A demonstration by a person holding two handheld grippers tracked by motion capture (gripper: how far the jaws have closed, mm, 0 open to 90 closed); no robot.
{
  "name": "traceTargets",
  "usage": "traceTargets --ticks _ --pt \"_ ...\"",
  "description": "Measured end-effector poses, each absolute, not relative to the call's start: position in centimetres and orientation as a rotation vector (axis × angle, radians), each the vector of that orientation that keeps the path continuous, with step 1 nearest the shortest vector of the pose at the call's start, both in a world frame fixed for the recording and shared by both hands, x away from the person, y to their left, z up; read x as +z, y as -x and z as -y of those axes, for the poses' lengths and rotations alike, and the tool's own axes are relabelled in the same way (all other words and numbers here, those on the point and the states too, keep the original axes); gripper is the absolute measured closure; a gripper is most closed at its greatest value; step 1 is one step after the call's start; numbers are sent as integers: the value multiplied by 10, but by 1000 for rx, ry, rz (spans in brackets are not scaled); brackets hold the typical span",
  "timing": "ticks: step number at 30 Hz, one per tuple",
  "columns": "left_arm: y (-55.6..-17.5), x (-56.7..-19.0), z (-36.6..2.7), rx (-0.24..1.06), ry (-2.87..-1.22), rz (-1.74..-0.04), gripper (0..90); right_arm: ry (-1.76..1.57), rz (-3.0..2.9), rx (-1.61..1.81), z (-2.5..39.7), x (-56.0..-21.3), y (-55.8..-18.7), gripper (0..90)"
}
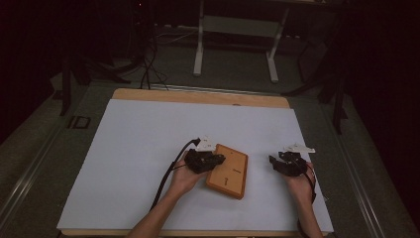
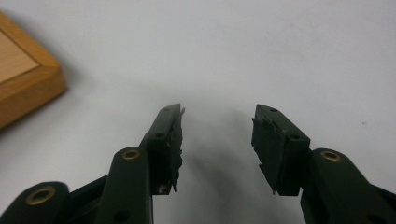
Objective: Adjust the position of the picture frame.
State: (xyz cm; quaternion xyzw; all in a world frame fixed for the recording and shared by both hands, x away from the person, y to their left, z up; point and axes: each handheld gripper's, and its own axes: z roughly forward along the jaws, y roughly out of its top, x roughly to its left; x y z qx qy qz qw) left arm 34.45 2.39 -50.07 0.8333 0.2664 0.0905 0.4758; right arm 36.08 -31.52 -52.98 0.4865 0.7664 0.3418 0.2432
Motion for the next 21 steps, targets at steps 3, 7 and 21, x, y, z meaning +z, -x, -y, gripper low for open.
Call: traceTargets --ticks 3,7,21 --pt "-345 -501 -34 204 -2039 -639 853 -1325 -2096 932 314 -530 -361 519" --pt "-344 -503 -42 193 -2045 -618 852 -1321 -2105 932 311 -530 -361 519" --pt "-353 -510 -58 201 -2032 -759 851 -1207 -2225 1087 268 -527 -368 624"
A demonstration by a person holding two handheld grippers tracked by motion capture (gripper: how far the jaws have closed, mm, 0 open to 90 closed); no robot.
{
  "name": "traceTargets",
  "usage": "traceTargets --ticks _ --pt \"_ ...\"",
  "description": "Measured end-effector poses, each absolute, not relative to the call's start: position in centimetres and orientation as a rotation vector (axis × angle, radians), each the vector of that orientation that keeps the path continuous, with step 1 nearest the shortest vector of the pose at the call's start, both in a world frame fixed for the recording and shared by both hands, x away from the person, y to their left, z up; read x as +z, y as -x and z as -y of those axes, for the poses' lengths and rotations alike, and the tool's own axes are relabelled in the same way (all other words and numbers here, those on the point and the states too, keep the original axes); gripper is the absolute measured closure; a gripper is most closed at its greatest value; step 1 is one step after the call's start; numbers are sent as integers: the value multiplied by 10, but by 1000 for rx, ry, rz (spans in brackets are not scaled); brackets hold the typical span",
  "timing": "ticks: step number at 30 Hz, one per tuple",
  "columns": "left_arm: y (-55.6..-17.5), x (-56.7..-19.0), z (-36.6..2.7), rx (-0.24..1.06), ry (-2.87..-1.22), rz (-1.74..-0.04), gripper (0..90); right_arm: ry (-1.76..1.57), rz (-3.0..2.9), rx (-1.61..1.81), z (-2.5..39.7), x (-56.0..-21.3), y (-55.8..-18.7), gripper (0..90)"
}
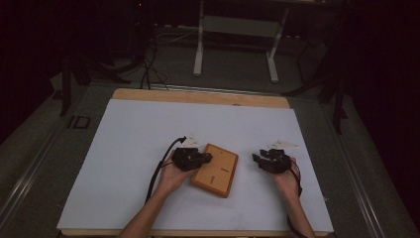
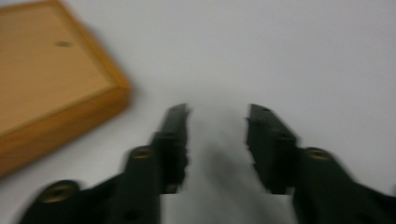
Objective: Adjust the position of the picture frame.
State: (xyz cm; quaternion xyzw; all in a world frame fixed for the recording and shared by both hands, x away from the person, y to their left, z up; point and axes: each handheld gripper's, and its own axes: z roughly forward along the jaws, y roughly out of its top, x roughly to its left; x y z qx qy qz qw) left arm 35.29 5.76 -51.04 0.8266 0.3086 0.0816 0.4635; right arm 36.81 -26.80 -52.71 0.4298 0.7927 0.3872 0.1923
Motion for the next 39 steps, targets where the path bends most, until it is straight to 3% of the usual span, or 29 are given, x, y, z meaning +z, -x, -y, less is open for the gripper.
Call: traceTargets --ticks 1,2,3,5,14,21,28,39 --pt "-353 -510 -58 201 -2032 -759 851 -1177 -2250 1103 264 -526 -369 624" --pt "-355 -511 -59 203 -2033 -793 851 -1177 -2250 1103 264 -526 -369 703" --pt "-356 -512 -59 201 -2030 -815 850 -1131 -2266 1113 253 -523 -370 838" --pt "-358 -513 -61 204 -2034 -855 850 -1095 -2273 1128 244 -521 -373 890" --pt "-367 -515 -75 229 -1975 -1089 841 -1088 -2367 1130 205 -538 -393 895" --pt "-371 -519 -81 235 -1936 -1159 834 -1105 -2413 1209 201 -543 -396 897" --pt "-378 -523 -95 180 -1846 -1151 846 -1120 -2460 1283 203 -544 -390 897" --pt "-373 -519 -89 222 -1866 -915 848 -1075 -2463 1282 217 -529 -373 896"
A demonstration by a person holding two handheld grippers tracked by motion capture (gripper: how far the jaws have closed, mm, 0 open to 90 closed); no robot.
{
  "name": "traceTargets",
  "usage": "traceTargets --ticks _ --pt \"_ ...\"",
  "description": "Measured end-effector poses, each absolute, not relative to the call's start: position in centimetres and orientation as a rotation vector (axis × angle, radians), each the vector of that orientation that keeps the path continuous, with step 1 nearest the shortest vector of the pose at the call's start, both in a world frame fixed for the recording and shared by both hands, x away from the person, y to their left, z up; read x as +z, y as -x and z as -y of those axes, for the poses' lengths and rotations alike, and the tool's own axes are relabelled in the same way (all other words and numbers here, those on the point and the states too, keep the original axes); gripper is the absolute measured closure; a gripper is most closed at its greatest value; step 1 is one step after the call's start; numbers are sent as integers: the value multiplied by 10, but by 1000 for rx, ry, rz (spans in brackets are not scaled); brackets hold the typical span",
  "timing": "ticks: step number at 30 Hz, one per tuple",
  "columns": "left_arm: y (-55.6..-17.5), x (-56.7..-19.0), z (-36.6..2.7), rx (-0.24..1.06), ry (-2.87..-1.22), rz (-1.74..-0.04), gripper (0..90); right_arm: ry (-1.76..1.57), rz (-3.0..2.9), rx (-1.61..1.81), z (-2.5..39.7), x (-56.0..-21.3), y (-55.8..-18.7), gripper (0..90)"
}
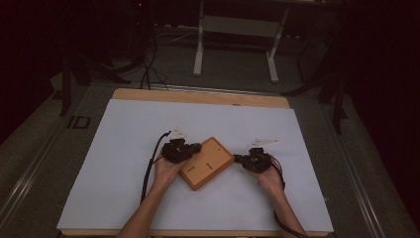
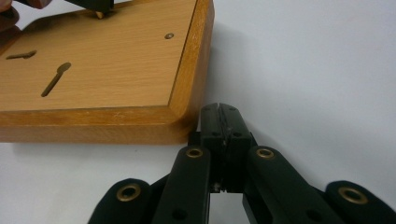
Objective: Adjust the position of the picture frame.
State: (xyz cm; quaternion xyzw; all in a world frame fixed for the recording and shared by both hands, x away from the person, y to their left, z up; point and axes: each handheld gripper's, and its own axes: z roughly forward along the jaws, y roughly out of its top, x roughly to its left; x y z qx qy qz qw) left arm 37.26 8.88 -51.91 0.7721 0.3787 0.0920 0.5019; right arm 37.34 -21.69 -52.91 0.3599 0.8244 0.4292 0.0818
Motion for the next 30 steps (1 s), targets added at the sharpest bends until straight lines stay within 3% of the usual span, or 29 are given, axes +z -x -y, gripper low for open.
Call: traceTargets --ticks 14,30 --pt "-375 -523 -73 209 -1945 -827 847 -820 -2546 1237 210 -514 -344 891" --pt "-381 -528 -44 153 -2057 -575 847 -724 -2628 1243 207 -516 -328 870"
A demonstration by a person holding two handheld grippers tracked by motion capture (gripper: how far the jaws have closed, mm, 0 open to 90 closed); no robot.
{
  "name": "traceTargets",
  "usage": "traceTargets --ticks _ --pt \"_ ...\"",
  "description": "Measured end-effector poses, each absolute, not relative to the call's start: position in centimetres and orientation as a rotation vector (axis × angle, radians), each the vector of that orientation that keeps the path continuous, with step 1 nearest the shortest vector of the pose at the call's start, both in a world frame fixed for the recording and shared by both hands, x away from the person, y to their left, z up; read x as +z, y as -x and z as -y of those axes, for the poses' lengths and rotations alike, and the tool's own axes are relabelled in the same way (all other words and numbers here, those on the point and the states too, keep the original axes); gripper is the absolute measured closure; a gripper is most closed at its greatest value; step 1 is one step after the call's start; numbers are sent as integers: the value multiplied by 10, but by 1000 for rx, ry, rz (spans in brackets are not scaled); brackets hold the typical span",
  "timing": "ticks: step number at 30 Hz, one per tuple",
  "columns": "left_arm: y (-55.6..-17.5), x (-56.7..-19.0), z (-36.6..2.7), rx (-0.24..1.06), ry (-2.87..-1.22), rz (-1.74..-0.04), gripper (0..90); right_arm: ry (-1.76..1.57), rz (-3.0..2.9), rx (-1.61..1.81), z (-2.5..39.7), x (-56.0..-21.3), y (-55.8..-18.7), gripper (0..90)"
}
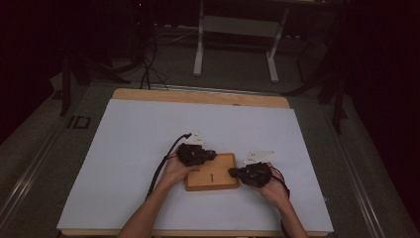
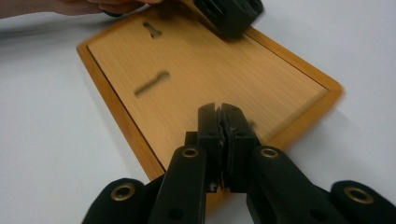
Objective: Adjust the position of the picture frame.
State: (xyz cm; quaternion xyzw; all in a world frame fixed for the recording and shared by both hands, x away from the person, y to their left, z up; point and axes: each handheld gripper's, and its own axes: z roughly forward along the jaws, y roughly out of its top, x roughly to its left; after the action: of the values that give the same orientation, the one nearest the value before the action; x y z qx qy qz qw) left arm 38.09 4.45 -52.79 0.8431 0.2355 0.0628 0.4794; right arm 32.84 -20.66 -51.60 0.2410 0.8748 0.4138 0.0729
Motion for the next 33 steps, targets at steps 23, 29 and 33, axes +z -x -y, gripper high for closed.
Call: traceTargets --ticks 23,29,33 --pt "-389 -531 -38 98 -2090 -539 844 -919 -2573 1097 239 -526 -331 897" --pt "-394 -531 -43 100 -2080 -556 844 -929 -2605 1143 238 -528 -331 898" --pt "-396 -531 -48 93 -2080 -563 843 -861 -2651 1166 228 -528 -327 898"
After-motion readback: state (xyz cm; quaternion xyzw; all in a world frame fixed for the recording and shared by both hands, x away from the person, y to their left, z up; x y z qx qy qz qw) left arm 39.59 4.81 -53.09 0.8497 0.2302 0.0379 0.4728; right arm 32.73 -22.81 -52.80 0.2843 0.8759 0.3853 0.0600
